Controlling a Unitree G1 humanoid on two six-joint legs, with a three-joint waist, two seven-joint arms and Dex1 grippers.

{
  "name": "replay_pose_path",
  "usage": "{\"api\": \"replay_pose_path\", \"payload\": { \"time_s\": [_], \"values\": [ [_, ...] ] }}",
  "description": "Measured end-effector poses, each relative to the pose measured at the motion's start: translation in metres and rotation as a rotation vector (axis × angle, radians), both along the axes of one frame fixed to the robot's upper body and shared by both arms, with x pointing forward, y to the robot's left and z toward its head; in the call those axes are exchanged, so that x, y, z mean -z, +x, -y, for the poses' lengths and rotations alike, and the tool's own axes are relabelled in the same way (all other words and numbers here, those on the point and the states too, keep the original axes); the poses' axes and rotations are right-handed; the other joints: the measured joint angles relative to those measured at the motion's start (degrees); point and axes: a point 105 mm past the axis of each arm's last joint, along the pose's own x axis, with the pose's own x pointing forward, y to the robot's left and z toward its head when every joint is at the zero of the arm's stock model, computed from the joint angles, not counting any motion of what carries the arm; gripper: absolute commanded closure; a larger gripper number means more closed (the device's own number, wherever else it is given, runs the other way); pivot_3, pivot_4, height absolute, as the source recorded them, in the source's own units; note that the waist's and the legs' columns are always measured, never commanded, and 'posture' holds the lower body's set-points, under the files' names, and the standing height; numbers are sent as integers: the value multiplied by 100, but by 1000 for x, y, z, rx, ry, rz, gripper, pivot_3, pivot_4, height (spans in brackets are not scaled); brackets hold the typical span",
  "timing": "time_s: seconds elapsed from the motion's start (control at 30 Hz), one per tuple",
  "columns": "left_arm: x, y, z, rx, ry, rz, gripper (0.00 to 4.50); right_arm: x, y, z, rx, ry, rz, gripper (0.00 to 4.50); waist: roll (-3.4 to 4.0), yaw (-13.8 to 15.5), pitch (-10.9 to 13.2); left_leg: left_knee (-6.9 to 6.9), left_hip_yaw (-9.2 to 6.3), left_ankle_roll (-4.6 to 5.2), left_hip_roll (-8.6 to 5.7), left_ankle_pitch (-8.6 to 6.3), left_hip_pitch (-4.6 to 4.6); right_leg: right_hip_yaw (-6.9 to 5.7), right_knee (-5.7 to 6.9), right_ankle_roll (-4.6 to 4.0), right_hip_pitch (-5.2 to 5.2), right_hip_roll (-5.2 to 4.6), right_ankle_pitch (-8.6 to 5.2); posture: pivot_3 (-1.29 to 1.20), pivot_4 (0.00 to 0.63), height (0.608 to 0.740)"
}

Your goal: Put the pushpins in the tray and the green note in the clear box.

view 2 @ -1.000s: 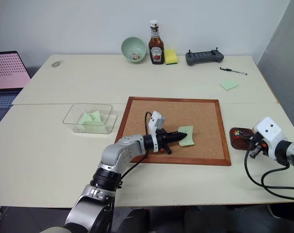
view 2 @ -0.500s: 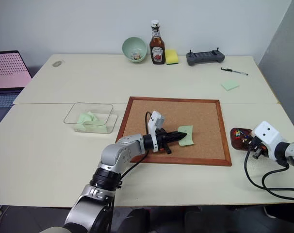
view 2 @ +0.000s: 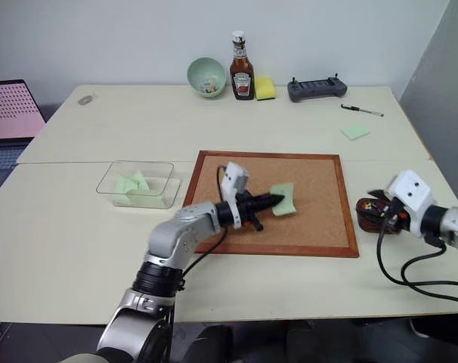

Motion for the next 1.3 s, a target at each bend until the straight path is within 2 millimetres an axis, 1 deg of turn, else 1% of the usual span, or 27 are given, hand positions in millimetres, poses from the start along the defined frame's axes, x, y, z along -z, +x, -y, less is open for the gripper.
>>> {"api": "replay_pose_path", "payload": {
  "time_s": [0.07, 0.13, 0.17, 0.23, 0.3, 0.4, 0.47, 0.53, 0.57, 0.73, 0.8, 0.93, 1.0, 1.03, 1.13, 1.2, 1.3],
  "values": [
    [-14, 4, -17, -93, -1, 57, 4500, -6, 2, -19, -61, 31, 32, 1891, -3, 10, 1, 3, 0, 0, 0, 0, 0, 0, -2, 0, 1, -1, 0, 0, 150, 740],
    [-22, 8, -39, -208, -5, 75, 4500, -7, 4, -39, -121, 72, 43, 1891, -4, 32, 2, 2, -2, 0, -4, 0, -2, 0, -1, 0, 0, -4, 0, 0, 150, 740],
    [-23, 8, -54, -277, 7, 79, 4500, -8, 6, -51, -158, 95, 46, 1891, -6, 29, 3, 3, -2, 0, -2, 0, -3, -1, -2, 0, -2, -3, 0, 0, 150, 740],
    [-21, 8, -92, -439, 56, 76, 4500, -11, 8, -81, -258, 144, 46, 1891, -10, -27, 6, -1, -5, 0, 1, 0, -5, 0, 3, -1, -9, 1, 0, 0, 150, 740],
    [-24, 7, -128, -587, 102, 83, 4500, -9, 8, -103, -342, 163, 24, 1891, -15, -3, 9, -1, -12, 0, 1, 0, -7, -8, 4, -1, -11, 1, 0, 0, 150, 740],
    [-31, 5, -173, -764, 178, 112, 4500, -6, 8, -126, -436, 180, -9, 1891, -21, 37, 12, 1, -11, 0, -4, 0, -9, -8, -1, -2, -9, -3, 1, 0, 150, 740],
    [-35, 3, -197, -859, 220, 127, 4500, -3, 7, -141, -493, 179, -25, 1891, -21, 70, 12, 2, -16, 0, -7, 0, -12, -13, -2, -2, -10, -5, 1, 0, 150, 740],
    [-36, 3, -212, -912, 249, 127, 4500, 0, 7, -151, -529, 176, -34, 1891, -22, 86, 12, 1, -20, -1, -7, 0, -17, -17, -5, -2, -10, -6, 1, 0, 150, 740],
    [-34, 4, -218, -928, 261, 115, 4500, 2, 6, -155, -546, 171, -39, 1891, -21, 88, 12, 1, -21, -1, -8, 0, -17, -18, -5, -2, -11, -7, 1, 0, 150, 740],
    [-16, 9, -229, -936, 307, 43, 4500, 1, 6, -168, -584, 164, -31, 1891, -21, 50, 12, -1, -18, -1, -4, 0, -24, -16, 13, -3, -33, -5, 1, 0, 150, 740],
    [-9, 13, -232, -936, 321, 20, 4500, 2, 5, -170, -589, 155, -31, 1891, -21, 44, 12, -1, -17, -1, -3, 0, -25, -16, 14, -4, -36, -4, 1, 0, 150, 740],
    [-1, 22, -230, -915, 330, -6, 4500, 1, 5, -175, -596, 155, -22, 1891, -22, 40, 12, 0, -15, -1, -4, 0, -28, -14, 14, -4, -38, -4, 2, 0, 150, 740],
    [0, 26, -229, -913, 333, -7, 4118, 1, 6, -176, -593, 158, -22, 1797, -22, 41, 12, 0, -16, -1, -4, 0, -31, -15, 15, -4, -42, -4, 2, 0, 150, 740],
    [-1, 27, -228, -914, 338, -4, 3974, 0, 6, -176, -591, 159, -22, 1797, -21, 41, 12, 0, -16, -1, -4, 0, -33, -14, 16, -4, -45, -5, 2, 0, 150, 740],
    [-2, 29, -228, -915, 341, -3, 3319, 0, 6, -176, -582, 160, -23, 1797, -22, 40, 12, 0, -15, -1, -4, 0, -39, -13, 20, -4, -54, -4, 2, 0, 150, 740],
    [-2, 30, -228, -915, 341, -4, 3012, -1, 5, -177, -586, 159, -18, 1797, -22, 40, 12, 1, -14, -1, -3, 0, -46, -12, 23, -4, -64, -5, 2, 0, 150, 740],
    [-2, 29, -228, -914, 341, -5, 2306, -1, 5, -177, -583, 159, -21, 1797, -22, 39, 12, 1, -13, -2, -3, 0, -48, -13, 25, -5, -67, -5, 2, 0, 150, 740]
  ]
}}
